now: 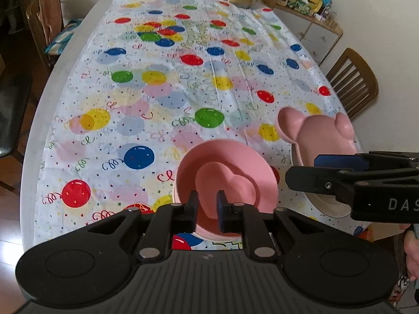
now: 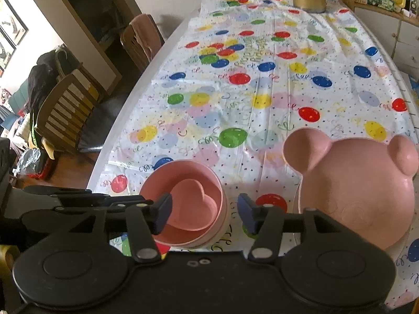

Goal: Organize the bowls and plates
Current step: 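Move both grippers to the pink bowl rim and close them, then lift the pink bowl with the heart dish and carry it over the cream bowl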

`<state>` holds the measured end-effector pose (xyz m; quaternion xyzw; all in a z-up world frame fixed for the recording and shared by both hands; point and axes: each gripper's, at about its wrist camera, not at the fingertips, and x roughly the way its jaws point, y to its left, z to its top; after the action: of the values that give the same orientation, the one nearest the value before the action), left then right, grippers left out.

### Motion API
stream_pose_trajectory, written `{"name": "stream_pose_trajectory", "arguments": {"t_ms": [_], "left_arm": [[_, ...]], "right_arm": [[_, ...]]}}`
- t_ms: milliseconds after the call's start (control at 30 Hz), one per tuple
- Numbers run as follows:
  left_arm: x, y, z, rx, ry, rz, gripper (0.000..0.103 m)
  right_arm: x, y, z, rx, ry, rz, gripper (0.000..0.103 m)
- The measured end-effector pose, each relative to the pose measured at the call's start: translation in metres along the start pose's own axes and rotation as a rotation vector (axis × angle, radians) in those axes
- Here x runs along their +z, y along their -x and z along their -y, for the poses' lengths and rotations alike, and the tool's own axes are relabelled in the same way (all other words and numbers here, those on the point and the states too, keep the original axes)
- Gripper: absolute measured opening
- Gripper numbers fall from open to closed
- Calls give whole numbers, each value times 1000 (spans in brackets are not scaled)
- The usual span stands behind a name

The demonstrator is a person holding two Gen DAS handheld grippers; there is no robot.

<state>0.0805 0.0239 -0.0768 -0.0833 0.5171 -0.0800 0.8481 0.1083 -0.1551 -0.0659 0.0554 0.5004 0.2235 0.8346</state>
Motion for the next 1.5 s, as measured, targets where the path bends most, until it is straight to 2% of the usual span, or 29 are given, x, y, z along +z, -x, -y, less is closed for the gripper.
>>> {"name": "stream_pose_trajectory", "arguments": {"t_ms": [100,133,167,300,400,600,833,1233,1333,1400,1500], "left_arm": [[-1,7,-2,5,6,27,47],[-1,10,-3,12,10,41,63],[-2,13,-4,20,14,57,69],[-3,16,-9,17,34,67,69],[-5,15,-14,21,55,64,74],[-9,0,-19,25,94,31,74],[-10,-27,-26,52,131,-18,74],[-7,-57,-31,91,152,-59,73],[-7,-61,-32,94,159,-63,73],[-7,-63,-32,92,166,-68,72],[-7,-66,-32,85,170,-77,67]], "right_arm": [[-2,7,-1,3,3,25,64],[-2,9,-2,3,5,32,66],[-2,11,-2,2,5,38,70],[-5,16,-1,-9,-10,64,86],[-8,16,2,-28,-41,74,99],[-17,-2,12,-48,-149,33,100],[-24,-35,27,-71,-304,-27,88],[-29,-71,25,-147,-355,-69,66],[-30,-75,25,-147,-366,-82,56],[-31,-77,24,-145,-368,-90,54],[-31,-78,23,-140,-376,-93,48]]}}
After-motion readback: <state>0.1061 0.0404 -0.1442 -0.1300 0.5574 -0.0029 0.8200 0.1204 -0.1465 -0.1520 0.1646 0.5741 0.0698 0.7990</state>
